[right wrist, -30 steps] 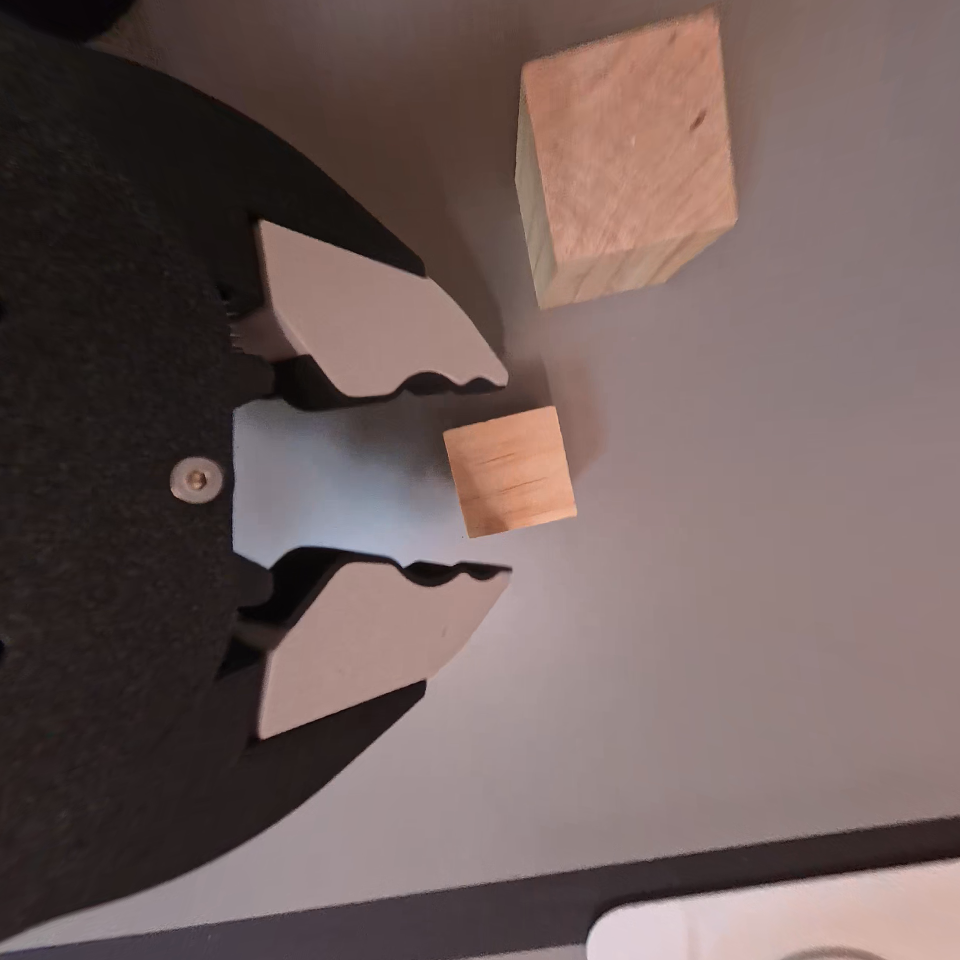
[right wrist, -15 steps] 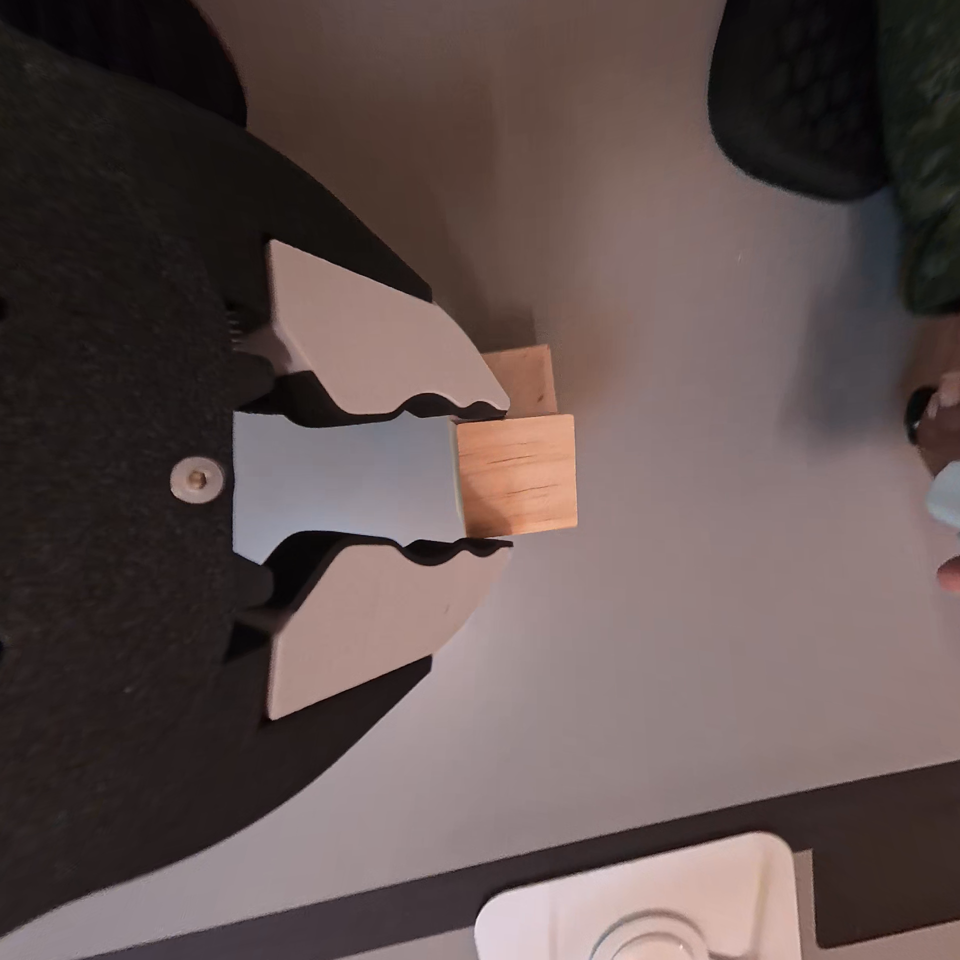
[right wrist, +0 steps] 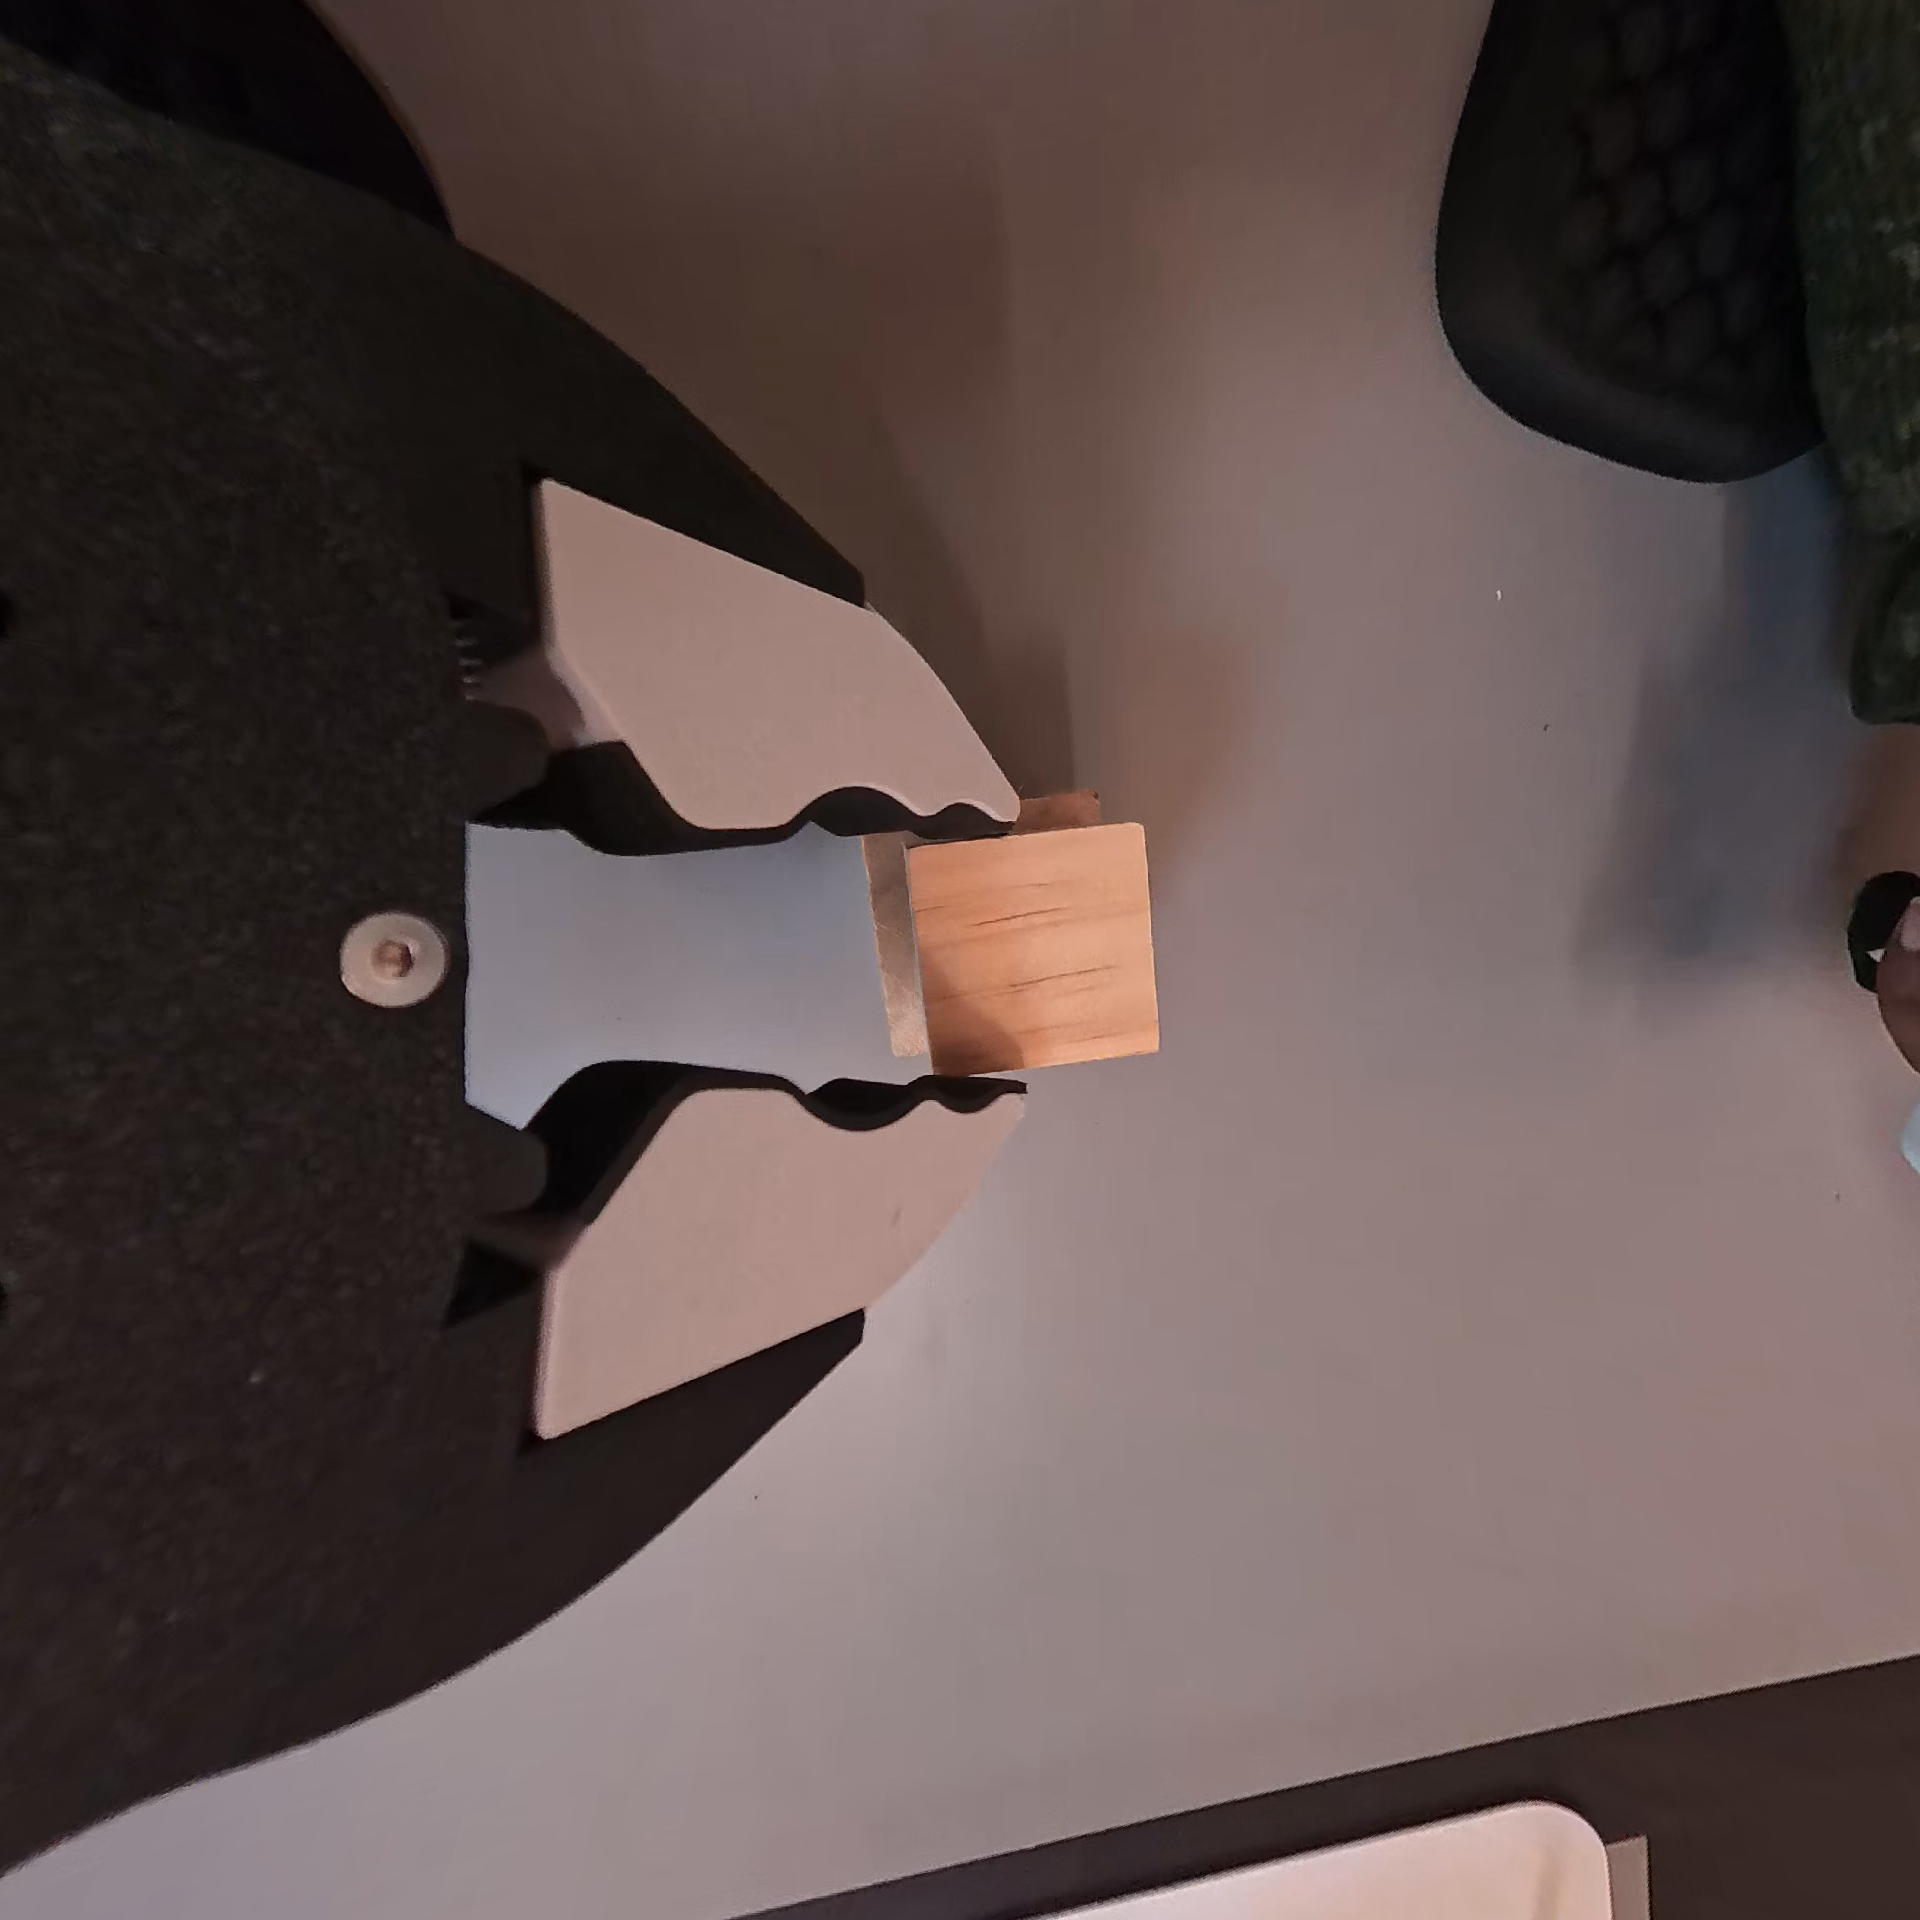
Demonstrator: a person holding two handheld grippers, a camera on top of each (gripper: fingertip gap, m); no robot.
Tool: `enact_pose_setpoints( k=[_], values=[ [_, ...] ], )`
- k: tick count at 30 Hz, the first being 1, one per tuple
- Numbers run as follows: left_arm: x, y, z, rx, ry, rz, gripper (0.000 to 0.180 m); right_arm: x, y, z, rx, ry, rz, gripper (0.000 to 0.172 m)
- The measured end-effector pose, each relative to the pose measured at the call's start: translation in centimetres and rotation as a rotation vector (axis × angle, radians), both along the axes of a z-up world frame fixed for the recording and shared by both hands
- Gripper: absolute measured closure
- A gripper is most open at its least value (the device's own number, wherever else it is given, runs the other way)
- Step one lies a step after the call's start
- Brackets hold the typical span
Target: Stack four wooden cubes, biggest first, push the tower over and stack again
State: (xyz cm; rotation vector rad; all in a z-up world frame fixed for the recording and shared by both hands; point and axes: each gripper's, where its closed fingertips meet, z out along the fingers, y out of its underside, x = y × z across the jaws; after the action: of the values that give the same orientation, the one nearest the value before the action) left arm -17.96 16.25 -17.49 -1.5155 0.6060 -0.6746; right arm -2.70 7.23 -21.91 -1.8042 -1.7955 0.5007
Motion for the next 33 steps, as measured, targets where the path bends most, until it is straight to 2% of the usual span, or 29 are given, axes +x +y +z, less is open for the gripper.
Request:
enact_pose_setpoints(
  k=[33],
  values=[
    [-0.08,0.18,-0.23,-0.013,0.007,0.007,0.18,0.1,-0.36,-0.08,0.062,-0.027,0.002,0.128]
  ],
)
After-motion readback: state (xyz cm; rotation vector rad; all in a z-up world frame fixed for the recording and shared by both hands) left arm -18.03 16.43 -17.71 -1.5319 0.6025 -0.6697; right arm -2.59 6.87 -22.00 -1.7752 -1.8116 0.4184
